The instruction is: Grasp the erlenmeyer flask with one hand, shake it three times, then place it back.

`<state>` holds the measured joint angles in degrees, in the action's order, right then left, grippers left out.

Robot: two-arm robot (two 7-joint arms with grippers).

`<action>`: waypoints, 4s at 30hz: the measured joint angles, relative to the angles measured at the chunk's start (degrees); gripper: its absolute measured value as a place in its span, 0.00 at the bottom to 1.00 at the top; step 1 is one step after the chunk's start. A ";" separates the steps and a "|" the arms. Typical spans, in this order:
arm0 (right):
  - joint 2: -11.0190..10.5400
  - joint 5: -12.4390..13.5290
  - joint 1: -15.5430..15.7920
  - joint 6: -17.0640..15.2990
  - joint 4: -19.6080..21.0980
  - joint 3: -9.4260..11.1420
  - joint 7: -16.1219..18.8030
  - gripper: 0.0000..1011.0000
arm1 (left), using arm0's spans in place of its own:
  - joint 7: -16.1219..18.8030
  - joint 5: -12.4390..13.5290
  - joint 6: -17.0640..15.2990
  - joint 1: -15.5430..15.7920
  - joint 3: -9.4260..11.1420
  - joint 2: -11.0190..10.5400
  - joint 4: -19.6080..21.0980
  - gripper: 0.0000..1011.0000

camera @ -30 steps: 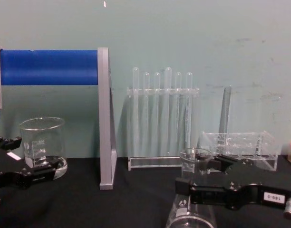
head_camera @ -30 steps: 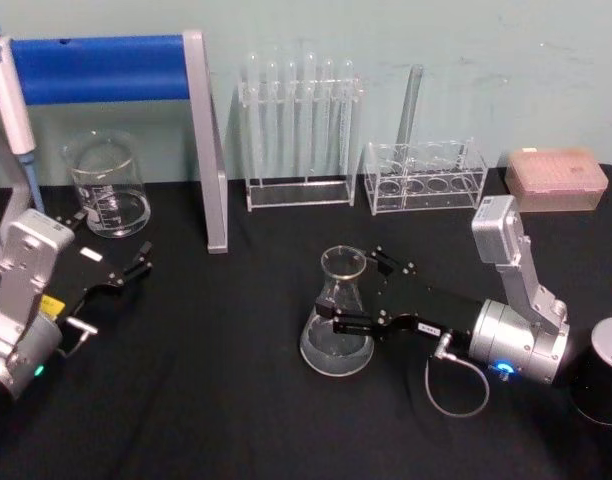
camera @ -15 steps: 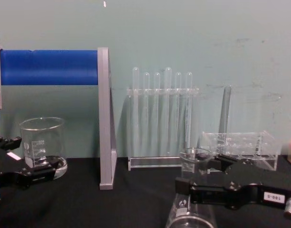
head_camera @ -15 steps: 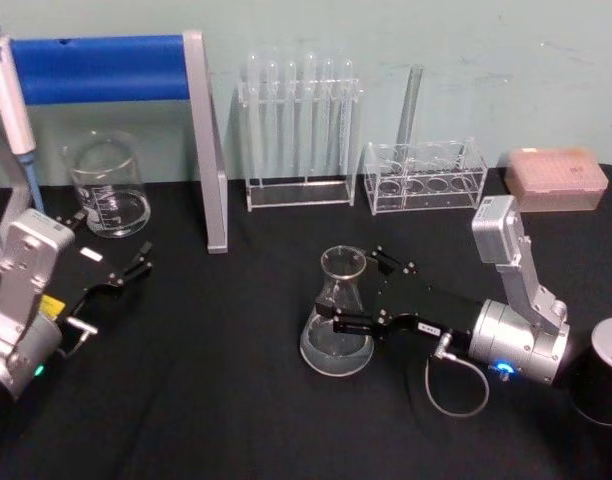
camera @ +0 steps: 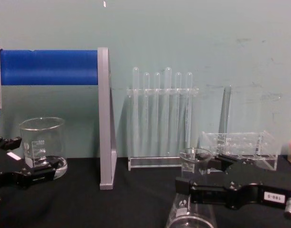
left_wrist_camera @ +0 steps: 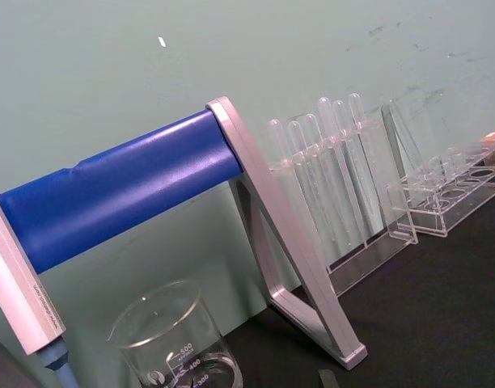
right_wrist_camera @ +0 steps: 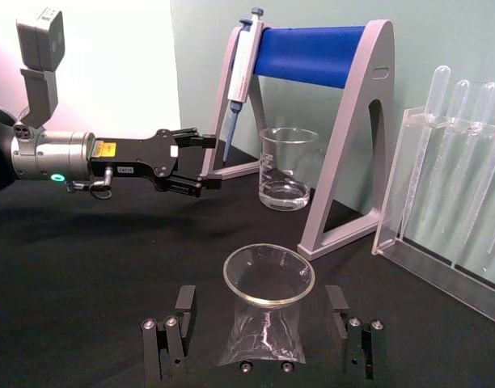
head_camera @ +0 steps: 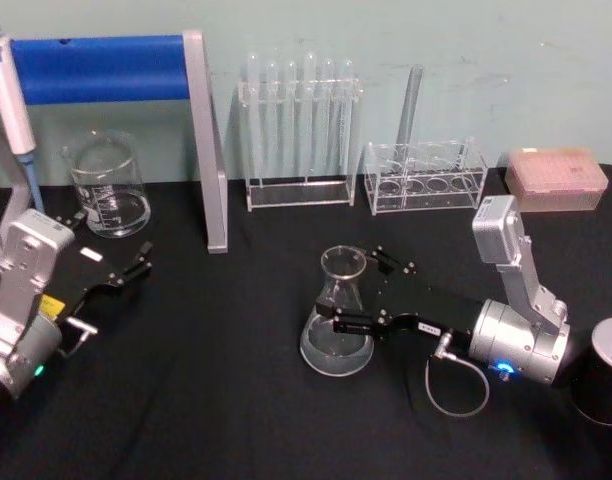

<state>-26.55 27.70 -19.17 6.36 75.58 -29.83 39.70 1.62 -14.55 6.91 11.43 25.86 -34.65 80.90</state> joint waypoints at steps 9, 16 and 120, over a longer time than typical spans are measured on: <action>0.00 0.02 0.00 0.02 0.00 0.00 0.02 0.88 | 0.00 0.00 0.00 0.00 0.00 0.00 0.00 0.99; 0.00 0.02 0.00 0.02 0.00 0.00 0.03 0.69 | 0.00 0.00 0.00 0.00 0.00 0.00 0.00 0.99; 1.87 0.88 4.73 -2.52 15.59 3.77 -5.33 0.44 | 0.00 0.00 0.00 0.00 0.00 0.00 0.00 0.99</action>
<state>-24.68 28.58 -14.44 3.84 91.17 -26.05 34.37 1.62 -14.55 6.91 11.43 25.86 -34.65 80.90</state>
